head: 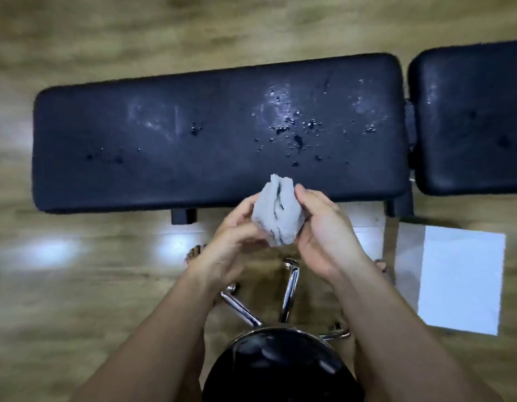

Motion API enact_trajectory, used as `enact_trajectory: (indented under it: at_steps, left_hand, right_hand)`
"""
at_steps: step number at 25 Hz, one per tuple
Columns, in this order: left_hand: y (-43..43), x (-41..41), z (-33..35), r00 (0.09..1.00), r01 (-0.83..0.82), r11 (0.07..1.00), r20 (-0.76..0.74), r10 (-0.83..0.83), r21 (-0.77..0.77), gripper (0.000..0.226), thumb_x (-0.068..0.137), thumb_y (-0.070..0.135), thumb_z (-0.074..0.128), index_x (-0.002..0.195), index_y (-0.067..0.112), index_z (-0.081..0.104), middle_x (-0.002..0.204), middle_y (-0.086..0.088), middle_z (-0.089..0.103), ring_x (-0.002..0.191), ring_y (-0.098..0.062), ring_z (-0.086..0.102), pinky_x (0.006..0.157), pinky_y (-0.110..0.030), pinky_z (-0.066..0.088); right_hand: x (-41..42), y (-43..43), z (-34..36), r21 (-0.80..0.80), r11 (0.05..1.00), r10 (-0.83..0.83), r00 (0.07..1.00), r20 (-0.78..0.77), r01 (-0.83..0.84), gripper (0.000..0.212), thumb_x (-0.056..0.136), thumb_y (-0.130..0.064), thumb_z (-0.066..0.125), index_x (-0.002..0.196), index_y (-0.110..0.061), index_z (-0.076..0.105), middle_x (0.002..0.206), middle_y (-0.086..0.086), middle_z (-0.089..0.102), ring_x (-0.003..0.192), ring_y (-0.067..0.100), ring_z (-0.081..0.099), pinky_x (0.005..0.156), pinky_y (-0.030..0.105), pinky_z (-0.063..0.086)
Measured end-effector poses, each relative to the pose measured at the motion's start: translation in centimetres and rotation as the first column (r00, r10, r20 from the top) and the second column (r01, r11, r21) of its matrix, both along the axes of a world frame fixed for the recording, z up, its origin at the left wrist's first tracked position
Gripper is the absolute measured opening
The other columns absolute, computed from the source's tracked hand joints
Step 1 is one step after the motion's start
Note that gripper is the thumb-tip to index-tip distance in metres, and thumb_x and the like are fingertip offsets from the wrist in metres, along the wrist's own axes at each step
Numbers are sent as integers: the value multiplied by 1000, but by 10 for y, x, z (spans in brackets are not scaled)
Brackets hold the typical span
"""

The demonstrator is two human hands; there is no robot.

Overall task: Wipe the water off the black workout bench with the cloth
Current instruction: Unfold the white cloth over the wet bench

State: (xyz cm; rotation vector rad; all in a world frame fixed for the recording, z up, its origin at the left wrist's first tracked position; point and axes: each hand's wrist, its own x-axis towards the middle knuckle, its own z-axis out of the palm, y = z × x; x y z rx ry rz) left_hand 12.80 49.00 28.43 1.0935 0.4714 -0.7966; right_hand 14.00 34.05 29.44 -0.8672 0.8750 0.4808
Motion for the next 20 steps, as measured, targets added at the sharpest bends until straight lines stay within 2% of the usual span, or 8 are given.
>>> enact_trajectory:
  at_steps: [3, 5, 7, 9, 13, 16, 18, 20]
  left_hand:
    - [33, -14, -7, 957, -284, 953, -92, 275, -101, 64, 71, 15, 70, 131, 5, 53, 123, -22, 56, 109, -34, 54, 99, -52, 40]
    - [51, -23, -12, 906, -414, 910, -86, 415, 30, 58, 76, 17, 76, 127, 2, 52, 119, -22, 61, 110, -34, 58, 100, -52, 43]
    - [73, -34, -19, 859, -500, 851, -31, 511, 160, 59, 73, 19, 80, 125, 8, 54, 115, -15, 66, 107, -31, 62, 98, -49, 47]
    - [98, -42, -20, 819, -561, 808, -19, 573, 182, 60, 71, 16, 82, 125, 14, 56, 117, -12, 66, 107, -28, 63, 95, -44, 52]
    - [142, -53, -20, 773, -621, 776, -82, 630, 106, 55, 77, 7, 72, 130, 5, 57, 128, -23, 61, 119, -39, 58, 105, -52, 44]
    - [157, -66, -14, 794, -606, 788, -144, 590, -113, 64, 69, 24, 81, 124, 2, 56, 124, -23, 55, 121, -39, 49, 113, -57, 26]
    - [159, -69, -4, 803, -590, 785, -240, 546, -188, 58, 68, 50, 80, 103, 10, 61, 109, -14, 61, 110, -31, 55, 107, -51, 37]
    - [159, -68, 0, 836, -513, 851, -292, 464, -114, 60, 76, 71, 57, 82, 12, 60, 83, -7, 66, 84, -20, 65, 82, -33, 54]
  right_hand:
    - [1, 44, 0, -66, 909, 414, 909, 38, -411, 19, 99, -25, 51, 98, -7, 55, 90, 13, 64, 76, 20, 62, 69, 34, 48]
    - [-2, 77, -9, -314, 747, 632, 772, 63, -586, 16, 100, -26, 49, 89, -15, 50, 85, 6, 60, 75, 13, 56, 68, 30, 44]
    - [2, 99, -19, -610, 567, 734, 676, 68, -554, 20, 99, -31, 49, 85, -17, 46, 78, -2, 53, 71, 12, 49, 68, 31, 40]
    - [10, 109, -27, -696, 556, 686, 723, 76, -454, 22, 97, -38, 49, 85, -20, 46, 76, -5, 52, 72, 12, 49, 71, 33, 42]
    - [28, 117, -32, -170, 980, 124, 988, 95, -107, 20, 99, -35, 50, 90, -18, 55, 79, -1, 63, 80, 16, 62, 77, 34, 51]
    - [26, 127, -25, 217, 953, 210, 977, 28, -211, 35, 91, -43, 51, 112, -17, 60, 101, 1, 71, 104, 21, 67, 90, 38, 53]
    - [17, 135, -21, 228, 900, 360, 929, 89, -371, 26, 86, -32, 55, 107, -17, 61, 95, 1, 70, 92, 20, 66, 81, 34, 54]
    - [17, 144, -17, 155, 902, 381, 912, 152, -403, 12, 84, -20, 58, 96, -17, 62, 85, 3, 64, 78, 18, 59, 73, 33, 49]
